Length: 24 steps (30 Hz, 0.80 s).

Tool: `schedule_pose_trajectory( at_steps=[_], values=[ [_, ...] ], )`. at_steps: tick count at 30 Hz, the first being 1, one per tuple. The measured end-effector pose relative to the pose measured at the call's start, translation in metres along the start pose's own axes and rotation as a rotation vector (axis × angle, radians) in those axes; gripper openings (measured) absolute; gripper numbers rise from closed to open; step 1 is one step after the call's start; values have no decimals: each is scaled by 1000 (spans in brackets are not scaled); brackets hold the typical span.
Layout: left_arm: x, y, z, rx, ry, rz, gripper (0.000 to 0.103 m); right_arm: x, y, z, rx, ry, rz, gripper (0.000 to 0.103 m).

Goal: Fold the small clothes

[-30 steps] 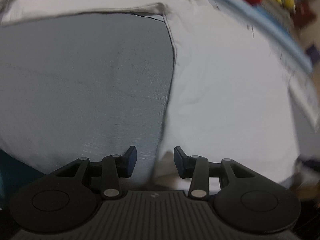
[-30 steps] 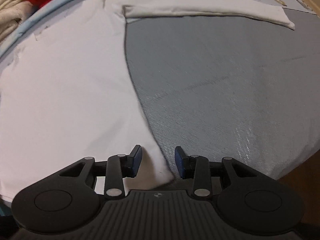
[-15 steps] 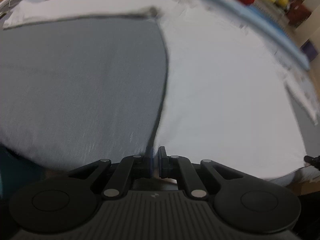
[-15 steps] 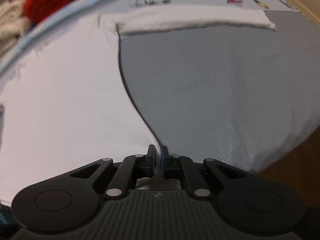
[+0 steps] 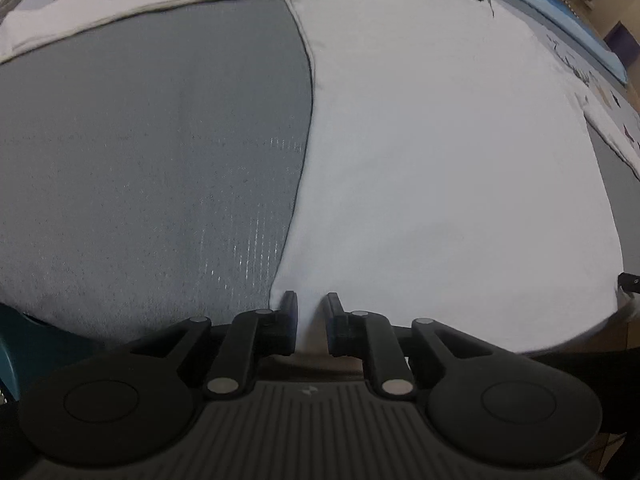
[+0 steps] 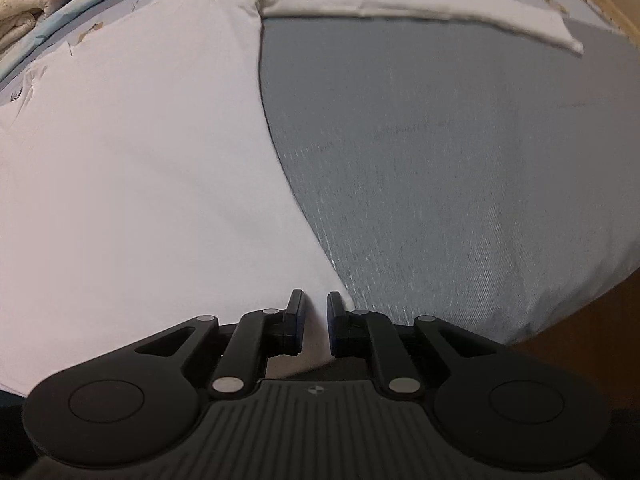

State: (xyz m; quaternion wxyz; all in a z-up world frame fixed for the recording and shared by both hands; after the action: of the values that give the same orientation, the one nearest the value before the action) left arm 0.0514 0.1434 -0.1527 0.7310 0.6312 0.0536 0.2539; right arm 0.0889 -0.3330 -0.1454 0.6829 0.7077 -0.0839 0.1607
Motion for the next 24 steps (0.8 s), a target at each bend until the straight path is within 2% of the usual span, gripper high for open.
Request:
schedule_pose_trajectory(
  at_steps=[1,2,3,4,6,7,8,11,12,13,19,24],
  values=[
    [-1,7,2,-9,-8,30,21,3,5,-2,7,6,35,13],
    [1,12,7,-22,-22,66,25,5,10,-4,18,12,70,18],
    [2,16,9,-34,-34,90,36,6,11,-5,25,16,79,26],
    [2,16,11,-41,-40,90,43,6,7,-7,27,25,60,29],
    [2,2,11,-17,-44,32,45,1,-8,-9,7,48,-24,31],
    [1,-4,10,1,-55,12,45,1,-7,-12,-8,63,-11,31],
    [1,-2,12,8,-69,31,45,4,-4,-15,-17,70,1,31],
    [4,17,15,-54,-64,117,49,11,19,-18,19,45,135,31],
    [6,24,16,-69,-62,159,57,15,28,-18,26,37,181,31],
    [8,26,20,-71,-62,199,64,17,36,-19,32,33,228,31],
    [19,46,32,-74,-56,425,81,46,92,-14,67,-3,517,33],
    [12,80,30,-45,4,582,84,100,142,-1,74,22,709,38]
  ],
)
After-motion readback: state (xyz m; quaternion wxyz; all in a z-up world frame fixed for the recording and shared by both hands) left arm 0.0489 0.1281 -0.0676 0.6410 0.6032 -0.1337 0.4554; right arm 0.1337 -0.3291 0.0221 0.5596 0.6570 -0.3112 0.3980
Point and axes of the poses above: each gripper's, at about its wrist camera, not at the fingertips, and y roughly against the way its jaws point, z to its right, x to its top, the point moved 1 cm from there along -y, roughly the way its jaws point, and after that the axes turned 15 degrees about y, right-handed, at the moved point
